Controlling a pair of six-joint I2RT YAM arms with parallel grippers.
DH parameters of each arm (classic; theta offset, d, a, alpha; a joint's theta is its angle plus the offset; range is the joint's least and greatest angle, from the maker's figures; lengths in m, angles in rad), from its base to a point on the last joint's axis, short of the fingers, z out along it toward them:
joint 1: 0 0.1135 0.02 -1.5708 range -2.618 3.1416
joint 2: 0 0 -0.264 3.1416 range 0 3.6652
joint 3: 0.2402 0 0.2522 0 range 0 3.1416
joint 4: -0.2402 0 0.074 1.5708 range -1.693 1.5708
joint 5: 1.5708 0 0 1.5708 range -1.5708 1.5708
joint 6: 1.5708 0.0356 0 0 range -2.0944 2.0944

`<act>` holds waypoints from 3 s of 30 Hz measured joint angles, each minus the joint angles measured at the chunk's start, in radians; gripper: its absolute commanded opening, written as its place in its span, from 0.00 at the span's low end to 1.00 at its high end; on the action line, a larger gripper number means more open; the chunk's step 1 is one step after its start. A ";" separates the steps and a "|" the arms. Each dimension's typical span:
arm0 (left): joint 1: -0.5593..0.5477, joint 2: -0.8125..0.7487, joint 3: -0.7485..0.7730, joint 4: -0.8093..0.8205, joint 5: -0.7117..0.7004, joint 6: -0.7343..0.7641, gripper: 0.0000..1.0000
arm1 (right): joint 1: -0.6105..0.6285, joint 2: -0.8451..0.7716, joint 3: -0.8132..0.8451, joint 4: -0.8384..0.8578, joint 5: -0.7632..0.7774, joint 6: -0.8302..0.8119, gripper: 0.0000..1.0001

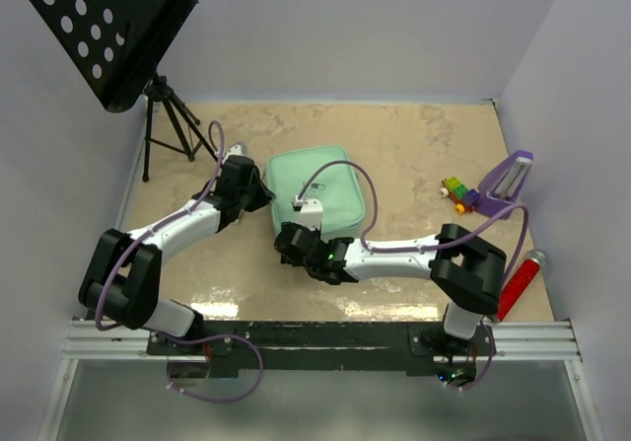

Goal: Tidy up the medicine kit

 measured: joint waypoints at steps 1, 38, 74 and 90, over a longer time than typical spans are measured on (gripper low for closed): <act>0.000 -0.001 -0.001 0.000 0.000 -0.001 0.00 | 0.000 0.010 0.002 0.000 0.010 0.005 0.46; 0.000 -0.005 -0.005 0.000 -0.004 0.007 0.00 | 0.003 -0.082 -0.041 0.014 0.005 0.029 0.75; 0.000 -0.009 -0.011 0.006 -0.003 0.015 0.00 | -0.015 0.016 0.056 -0.052 0.003 0.136 0.36; -0.031 -0.024 -0.036 0.034 -0.038 -0.011 0.00 | -0.005 0.006 0.012 0.006 0.032 0.173 0.21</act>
